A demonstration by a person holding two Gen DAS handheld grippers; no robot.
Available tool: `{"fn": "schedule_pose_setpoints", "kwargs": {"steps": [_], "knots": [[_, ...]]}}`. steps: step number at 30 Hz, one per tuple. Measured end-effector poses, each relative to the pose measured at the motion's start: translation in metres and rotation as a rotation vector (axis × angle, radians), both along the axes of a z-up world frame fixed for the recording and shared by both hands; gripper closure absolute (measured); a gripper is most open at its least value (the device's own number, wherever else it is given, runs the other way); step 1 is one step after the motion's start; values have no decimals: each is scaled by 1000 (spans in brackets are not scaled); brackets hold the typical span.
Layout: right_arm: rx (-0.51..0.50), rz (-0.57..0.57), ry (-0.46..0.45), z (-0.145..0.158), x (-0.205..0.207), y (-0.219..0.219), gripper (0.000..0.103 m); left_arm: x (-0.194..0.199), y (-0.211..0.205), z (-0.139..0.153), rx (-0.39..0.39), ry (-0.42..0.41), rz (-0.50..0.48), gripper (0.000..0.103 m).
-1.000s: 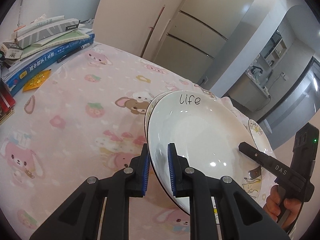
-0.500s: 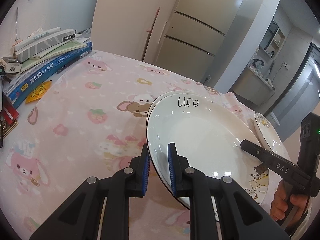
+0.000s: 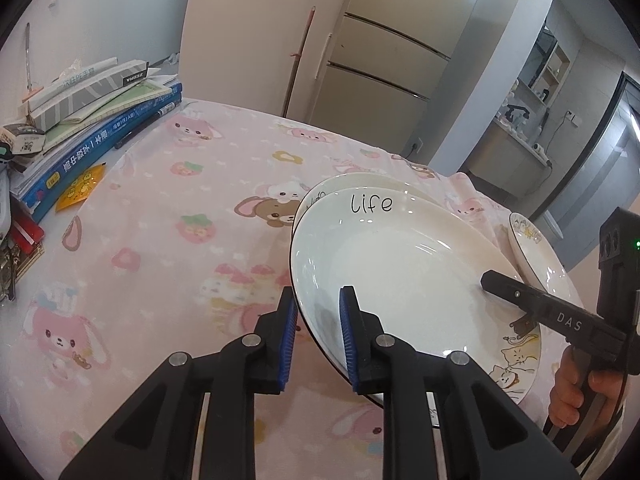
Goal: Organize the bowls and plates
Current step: 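Lift and carry the 'life' plate with both tools onto the other 'life' plate, then open the left tool while the right tool releases the stacked 'life' plate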
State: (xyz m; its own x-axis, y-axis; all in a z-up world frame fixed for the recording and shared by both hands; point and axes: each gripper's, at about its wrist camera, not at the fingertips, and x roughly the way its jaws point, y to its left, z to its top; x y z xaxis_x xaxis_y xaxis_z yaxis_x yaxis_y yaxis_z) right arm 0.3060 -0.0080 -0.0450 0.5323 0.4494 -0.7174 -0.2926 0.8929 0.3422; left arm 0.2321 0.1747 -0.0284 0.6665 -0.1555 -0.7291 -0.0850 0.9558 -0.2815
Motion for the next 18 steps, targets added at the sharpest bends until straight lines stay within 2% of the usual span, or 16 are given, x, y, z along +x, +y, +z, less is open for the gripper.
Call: {"fn": "schedule_pose_setpoints", "kwargs": {"steps": [10, 18], "knots": [[21, 3, 53, 3, 1, -3, 83, -2, 1, 1, -16, 30, -8, 81], [75, 7, 115, 2, 5, -10, 83, -4, 4, 2, -68, 56, -15, 80]]}}
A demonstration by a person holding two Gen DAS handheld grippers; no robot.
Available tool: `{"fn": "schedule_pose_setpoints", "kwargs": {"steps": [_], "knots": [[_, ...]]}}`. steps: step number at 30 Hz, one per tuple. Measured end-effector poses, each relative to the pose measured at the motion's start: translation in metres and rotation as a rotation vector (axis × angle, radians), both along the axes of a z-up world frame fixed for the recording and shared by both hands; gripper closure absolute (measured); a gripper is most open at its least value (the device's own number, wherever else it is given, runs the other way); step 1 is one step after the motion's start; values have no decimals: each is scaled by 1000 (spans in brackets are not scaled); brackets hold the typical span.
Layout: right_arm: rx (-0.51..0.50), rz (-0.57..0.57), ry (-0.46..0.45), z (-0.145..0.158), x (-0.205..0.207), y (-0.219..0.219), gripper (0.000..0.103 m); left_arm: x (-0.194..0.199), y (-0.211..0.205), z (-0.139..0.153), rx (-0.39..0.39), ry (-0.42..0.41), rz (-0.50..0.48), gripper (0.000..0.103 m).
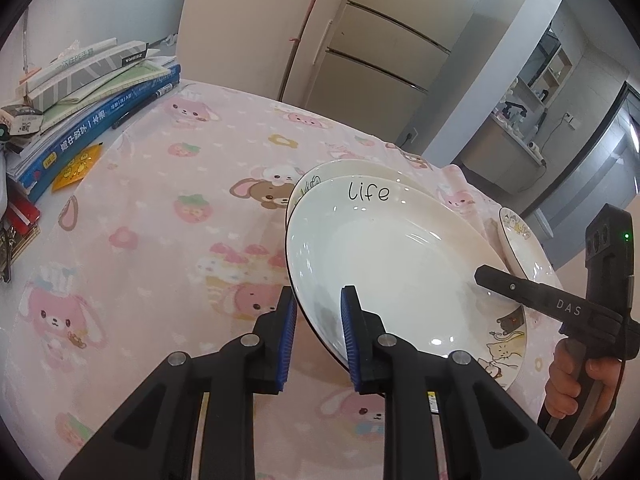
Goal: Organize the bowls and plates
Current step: 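Open the left tool while the right tool releases the stacked 'life' plate, then move both tools across the table toward the cartoon-rim white plate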
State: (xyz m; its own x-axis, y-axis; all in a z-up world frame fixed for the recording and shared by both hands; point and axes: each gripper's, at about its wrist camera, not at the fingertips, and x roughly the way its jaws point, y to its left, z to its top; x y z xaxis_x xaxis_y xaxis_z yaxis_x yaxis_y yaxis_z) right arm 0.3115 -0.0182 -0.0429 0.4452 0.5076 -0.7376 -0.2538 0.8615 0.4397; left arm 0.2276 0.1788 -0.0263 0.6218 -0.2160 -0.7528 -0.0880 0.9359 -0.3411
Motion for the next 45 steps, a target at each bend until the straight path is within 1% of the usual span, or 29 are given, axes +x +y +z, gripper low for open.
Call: {"fn": "schedule_pose_setpoints", "kwargs": {"steps": [3, 5, 6, 7, 8, 10, 13, 16, 20, 22, 26, 27, 28, 29, 30, 31, 32, 34, 36, 38, 39, 40, 41, 42, 43, 44, 45], "knots": [[-8, 4, 0, 1, 0, 1, 83, -1, 1, 1, -14, 12, -2, 80], [-11, 5, 6, 2, 0, 0, 83, -3, 1, 2, -21, 18, -2, 78], [-16, 1, 8, 3, 0, 0, 83, -4, 1, 4, -23, 11, -4, 71], [-31, -8, 10, 3, 0, -1, 81, -4, 1, 4, -16, 14, -2, 67], [-36, -14, 11, 3, 1, -2, 80, -4, 1, 3, -7, 25, 1, 67], [-26, -17, 9, 3, 2, -4, 79, -4, 0, 1, -17, 21, -10, 67], [-47, -9, 2, 2, 2, -1, 79, -3, -6, -1, -18, 23, -34, 67], [-51, -10, 1, 2, 1, -1, 78, -5, -8, 1, 3, 28, -29, 67], [-48, -18, 0, 4, 3, -5, 78, -8, -6, 6, 25, -11, -20, 66], [-59, -36, -15, 8, 2, -8, 78, -10, -7, 11, 44, -47, -19, 66], [-93, -65, -98, 26, -6, -11, 78, -22, -19, 27, 145, -168, -26, 66], [-98, -72, -123, 32, -9, -12, 78, -26, -22, 31, 173, -206, -27, 60], [-106, -78, -147, 37, -12, -12, 78, -31, -26, 37, 196, -256, -29, 48], [-113, -83, -170, 43, -14, -12, 78, -35, -28, 42, 205, -294, -28, 42], [-116, -87, -194, 48, -17, -13, 77, -41, -29, 47, 215, -344, -22, 31], [-117, -92, -217, 54, -21, -14, 75, -48, -31, 54, 228, -403, -13, 27], [-109, -102, -243, 60, -24, -14, 74, -52, -31, 58, 236, -437, -7, 25], [-102, -115, -296, 71, -32, -16, 66, -64, -31, 67, 245, -522, 12, 14], [-93, -128, -362, 82, -41, -17, 62, -73, -30, 76, 237, -589, 27, 14], [-95, -148, -440, 93, -51, -17, 58, -79, -30, 82, 231, -632, 28, 14], [-97, -162, -482, 98, -57, -17, 52, -82, -30, 85, 232, -652, 31, 14], [-98, -179, -529, 103, -63, -17, 43, -84, -31, 86, 235, -663, 33, 13], [-97, -196, -572, 107, -68, -17, 38, -87, -32, 88, 240, -678, 33, 12], [-91, -219, -623, 111, -74, -18, 27, -89, -33, 89, 248, -690, 37, 8], [-80, -238, -663, 114, -79, -20, 16, -92, -34, 90, 255, -703, 43, 0], [-68, -253, -699, 117, -84, -21, 10, -95, -35, 92, 259, -720, 43, 0], [-55, -269, -735, 119, -88, -22, 2, -99, -37, 93, 262, -745, 48, 0]]}}
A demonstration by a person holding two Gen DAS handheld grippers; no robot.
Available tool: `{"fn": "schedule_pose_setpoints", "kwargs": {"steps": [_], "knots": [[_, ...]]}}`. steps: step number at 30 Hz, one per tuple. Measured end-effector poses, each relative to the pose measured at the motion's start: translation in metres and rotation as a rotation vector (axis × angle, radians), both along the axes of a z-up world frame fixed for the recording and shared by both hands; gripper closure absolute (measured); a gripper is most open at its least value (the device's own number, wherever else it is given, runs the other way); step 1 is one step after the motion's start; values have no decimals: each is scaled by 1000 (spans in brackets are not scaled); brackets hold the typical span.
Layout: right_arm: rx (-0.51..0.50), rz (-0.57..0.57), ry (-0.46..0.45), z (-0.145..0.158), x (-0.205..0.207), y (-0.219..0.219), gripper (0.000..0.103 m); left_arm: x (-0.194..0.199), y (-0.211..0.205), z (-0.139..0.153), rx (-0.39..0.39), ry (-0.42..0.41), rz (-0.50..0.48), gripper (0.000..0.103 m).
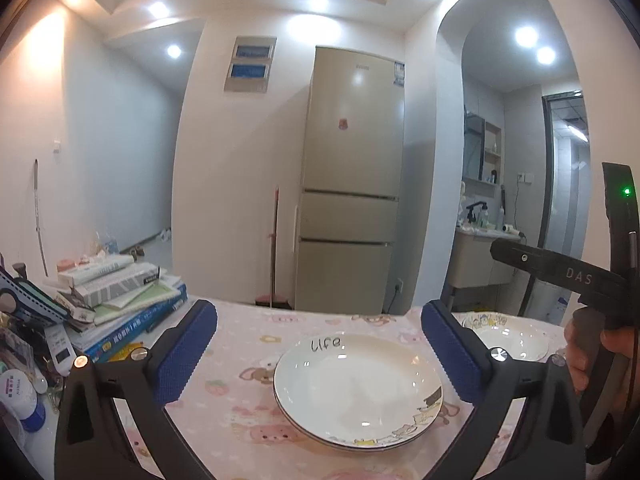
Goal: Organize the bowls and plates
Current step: 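Move both tools across the table toward the cartoon-rim white plate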
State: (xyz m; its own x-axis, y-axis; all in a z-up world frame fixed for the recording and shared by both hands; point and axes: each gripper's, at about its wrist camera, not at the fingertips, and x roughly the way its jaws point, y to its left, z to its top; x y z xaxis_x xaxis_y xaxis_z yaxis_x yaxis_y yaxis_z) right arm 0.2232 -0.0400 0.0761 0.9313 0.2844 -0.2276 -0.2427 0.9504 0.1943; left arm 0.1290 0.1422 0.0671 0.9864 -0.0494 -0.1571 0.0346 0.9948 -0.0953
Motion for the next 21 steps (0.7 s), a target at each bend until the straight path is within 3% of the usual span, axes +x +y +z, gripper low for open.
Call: {"fn": "schedule_pose_setpoints", "kwargs": {"steps": [4, 9, 21], "knots": [[-2, -3, -97, 10, -14, 3, 0, -11, -3, 7, 16, -53, -11, 0], [-56, -6, -136, 16, -23, 14, 0, -23, -11, 13, 52, -105, -3, 0], [-85, -47, -129, 23, -57, -10, 0, -41, -24, 29, 38, -125, -45, 0]]}}
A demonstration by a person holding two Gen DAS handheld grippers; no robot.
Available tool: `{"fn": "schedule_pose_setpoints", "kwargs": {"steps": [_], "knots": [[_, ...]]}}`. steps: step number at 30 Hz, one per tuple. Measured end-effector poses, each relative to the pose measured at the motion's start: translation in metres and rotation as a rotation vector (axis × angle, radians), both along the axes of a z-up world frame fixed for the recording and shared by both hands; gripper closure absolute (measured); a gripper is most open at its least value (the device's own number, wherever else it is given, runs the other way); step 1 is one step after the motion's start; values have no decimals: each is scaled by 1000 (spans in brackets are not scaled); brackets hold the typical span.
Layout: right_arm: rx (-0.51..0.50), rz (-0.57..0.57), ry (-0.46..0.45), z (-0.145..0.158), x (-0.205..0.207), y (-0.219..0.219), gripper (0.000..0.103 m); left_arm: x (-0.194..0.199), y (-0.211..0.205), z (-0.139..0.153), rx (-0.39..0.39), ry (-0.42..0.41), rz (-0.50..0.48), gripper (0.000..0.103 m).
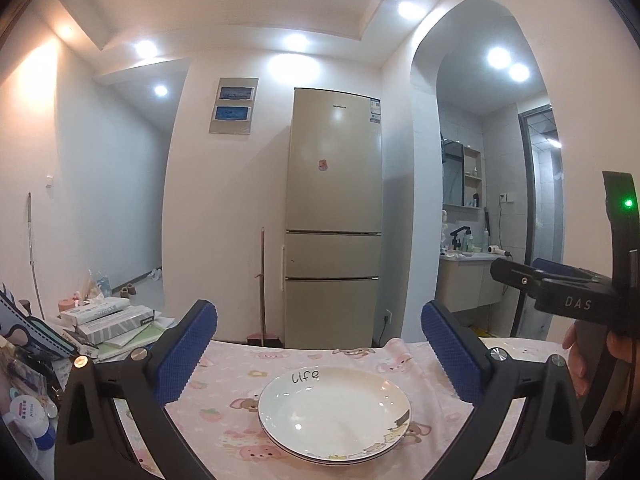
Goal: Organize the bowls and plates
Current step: 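Move both tools across the table toward the cartoon-rim white plate, then close the left tool on the cartoon-rim plate while the right tool grips it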
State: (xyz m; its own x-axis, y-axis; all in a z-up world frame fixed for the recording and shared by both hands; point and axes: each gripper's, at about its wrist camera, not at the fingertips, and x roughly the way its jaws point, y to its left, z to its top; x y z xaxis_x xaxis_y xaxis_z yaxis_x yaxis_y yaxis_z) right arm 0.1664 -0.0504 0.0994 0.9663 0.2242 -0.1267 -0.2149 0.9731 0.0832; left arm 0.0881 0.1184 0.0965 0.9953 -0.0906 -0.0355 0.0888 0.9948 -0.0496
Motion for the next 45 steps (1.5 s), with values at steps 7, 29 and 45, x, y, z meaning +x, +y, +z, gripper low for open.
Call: {"fn": "schedule_pose_setpoints", "kwargs": {"steps": [7, 29, 45], "knots": [[25, -44, -53, 25, -32, -32, 0, -25, -23, 30, 9, -37, -34, 0], [90, -279, -73, 31, -61, -105, 0, 19, -99, 53, -86, 11, -154, 0], [290, -516, 357, -68, 52, -197, 0, 150, -183, -24, -123, 364, -264, 0]]}}
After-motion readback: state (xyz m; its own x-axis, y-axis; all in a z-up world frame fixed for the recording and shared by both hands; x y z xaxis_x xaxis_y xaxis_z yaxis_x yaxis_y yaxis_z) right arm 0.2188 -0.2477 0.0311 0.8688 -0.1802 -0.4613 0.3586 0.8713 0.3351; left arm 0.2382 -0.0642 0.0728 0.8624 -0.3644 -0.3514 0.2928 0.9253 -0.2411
